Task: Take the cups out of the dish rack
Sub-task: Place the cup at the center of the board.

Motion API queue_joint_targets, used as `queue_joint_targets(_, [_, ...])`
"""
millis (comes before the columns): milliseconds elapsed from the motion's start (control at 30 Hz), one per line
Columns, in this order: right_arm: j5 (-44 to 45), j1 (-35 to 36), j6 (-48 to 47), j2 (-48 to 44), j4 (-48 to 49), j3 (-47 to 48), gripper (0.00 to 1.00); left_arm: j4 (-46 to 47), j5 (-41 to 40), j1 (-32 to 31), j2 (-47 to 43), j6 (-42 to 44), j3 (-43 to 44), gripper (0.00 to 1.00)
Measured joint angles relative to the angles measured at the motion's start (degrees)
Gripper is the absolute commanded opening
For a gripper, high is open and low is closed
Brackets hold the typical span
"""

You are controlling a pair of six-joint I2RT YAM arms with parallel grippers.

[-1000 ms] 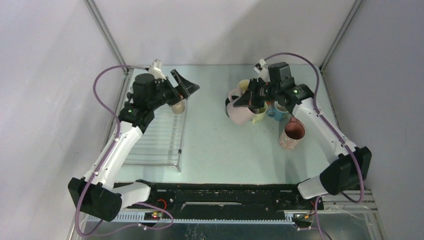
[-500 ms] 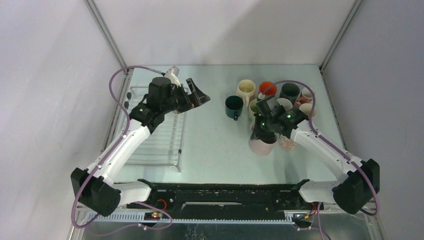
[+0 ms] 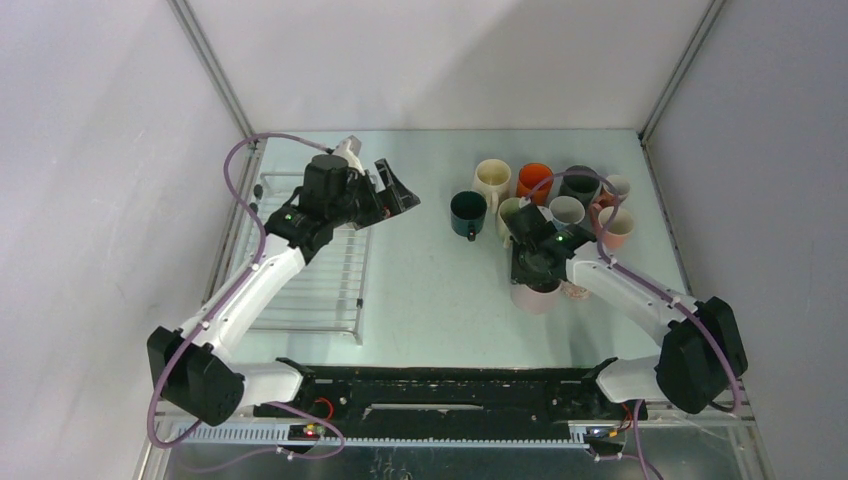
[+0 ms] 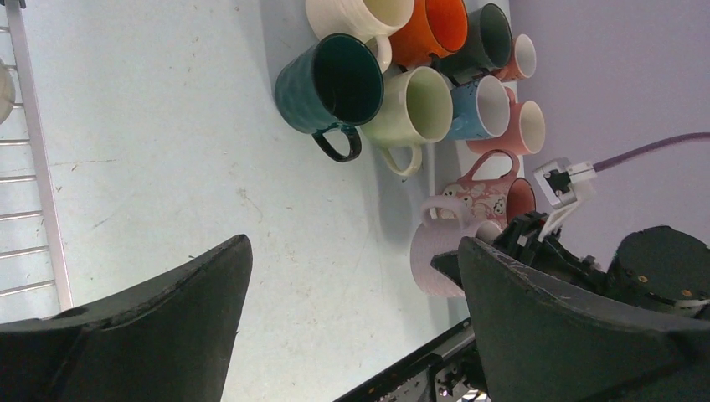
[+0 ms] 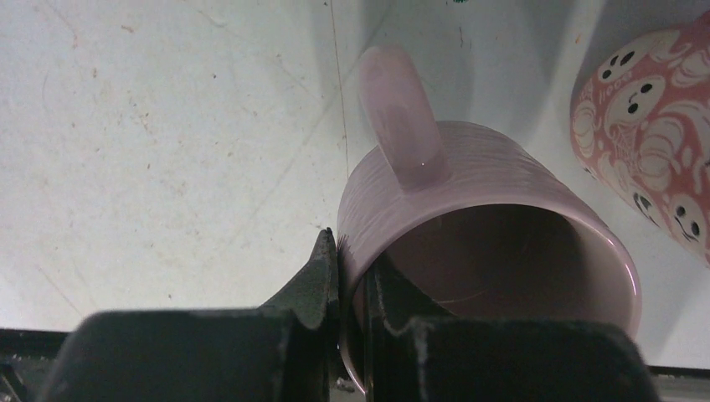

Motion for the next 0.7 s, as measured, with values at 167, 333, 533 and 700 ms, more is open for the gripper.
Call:
queue_joint_targets(167, [0.5,-1.0,0.4,2.4,3.5,-2.1,0.00,-0.7,-0.4,-0.1,0.3,0.2,0.0,1.00])
queue_joint_targets(333, [0.5,-2.1,0.8,4.3,6.3,-4.1,0.00,-1.5,-1.5,-0.1,0.7,0.5,0.8,1.00])
queue_joint_targets(533, [1.5,-2.6,1.0,5.7,9.0,-5.0,0.00,-2.9,-2.9,-0.1,0.7,0.7,0.9,1.00])
queue_joint_targets(700, [2.7,-3.0,1.0,6.3,10.6,-5.5,0.00,-4.0,-4.2,-0.1,0.7,1.1,0.9,1.00])
